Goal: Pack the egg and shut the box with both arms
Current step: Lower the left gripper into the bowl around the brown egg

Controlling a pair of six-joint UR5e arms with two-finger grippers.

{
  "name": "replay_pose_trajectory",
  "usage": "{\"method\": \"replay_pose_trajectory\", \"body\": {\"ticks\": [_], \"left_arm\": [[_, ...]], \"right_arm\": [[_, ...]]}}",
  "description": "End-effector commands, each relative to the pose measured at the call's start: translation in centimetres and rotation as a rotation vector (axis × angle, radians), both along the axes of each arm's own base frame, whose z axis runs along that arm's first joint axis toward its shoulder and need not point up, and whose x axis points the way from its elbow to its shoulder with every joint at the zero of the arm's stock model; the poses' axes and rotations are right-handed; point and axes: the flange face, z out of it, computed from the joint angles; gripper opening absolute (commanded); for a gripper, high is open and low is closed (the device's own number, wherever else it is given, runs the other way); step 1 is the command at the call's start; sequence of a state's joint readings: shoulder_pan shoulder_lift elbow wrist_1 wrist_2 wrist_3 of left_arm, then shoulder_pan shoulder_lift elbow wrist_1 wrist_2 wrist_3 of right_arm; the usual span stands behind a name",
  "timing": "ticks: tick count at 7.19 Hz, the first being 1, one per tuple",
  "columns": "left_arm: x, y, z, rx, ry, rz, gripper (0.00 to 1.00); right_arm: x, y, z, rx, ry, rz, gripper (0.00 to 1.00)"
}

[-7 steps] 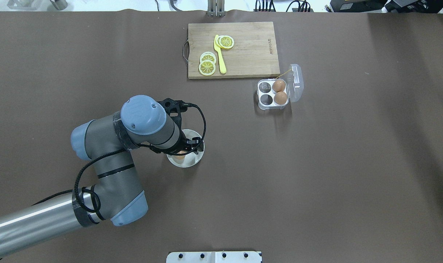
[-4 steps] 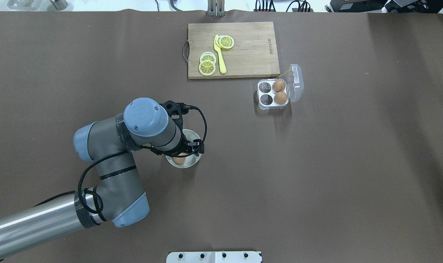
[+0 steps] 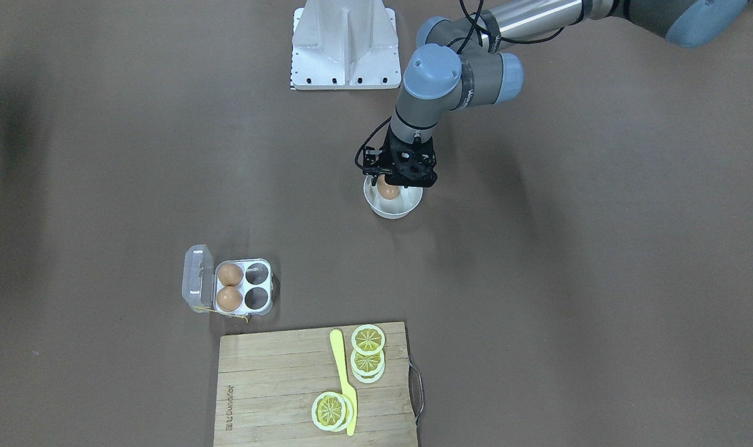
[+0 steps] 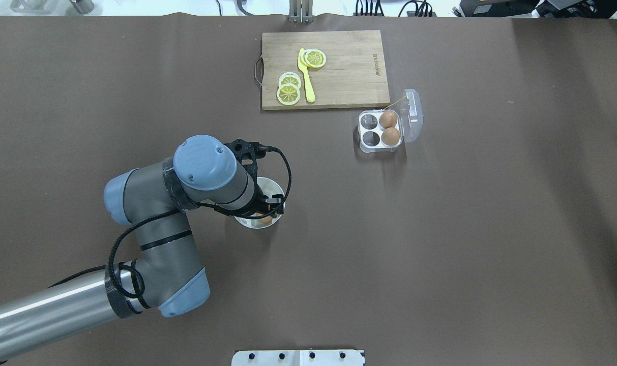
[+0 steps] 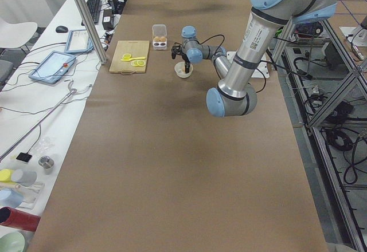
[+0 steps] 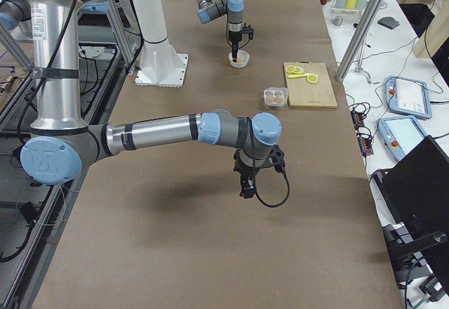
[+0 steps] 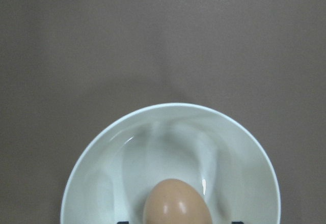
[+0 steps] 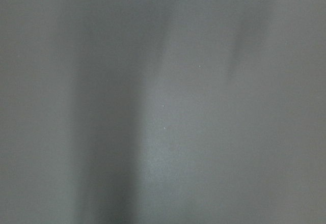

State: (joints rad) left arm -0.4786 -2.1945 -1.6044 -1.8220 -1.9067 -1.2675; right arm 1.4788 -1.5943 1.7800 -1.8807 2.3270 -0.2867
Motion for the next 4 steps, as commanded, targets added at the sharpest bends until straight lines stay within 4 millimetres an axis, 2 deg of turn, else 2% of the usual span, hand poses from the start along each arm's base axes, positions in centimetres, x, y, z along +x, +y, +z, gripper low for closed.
{"method": "replay_pose_trajectory", "body": {"ticks": [1, 4], "left_arm": [[0.2, -0.1, -0.2, -0.001, 0.0, -0.001, 0.66], [1.3, -0.6, 0.1, -0.009, -0.015, -0.001, 0.66]], "right_arm": [[0.0, 0.0, 0.1, -0.002, 0.0, 0.0, 1.0], [0.0, 0.0, 0.1, -0.002, 0.0, 0.0, 1.0]]}}
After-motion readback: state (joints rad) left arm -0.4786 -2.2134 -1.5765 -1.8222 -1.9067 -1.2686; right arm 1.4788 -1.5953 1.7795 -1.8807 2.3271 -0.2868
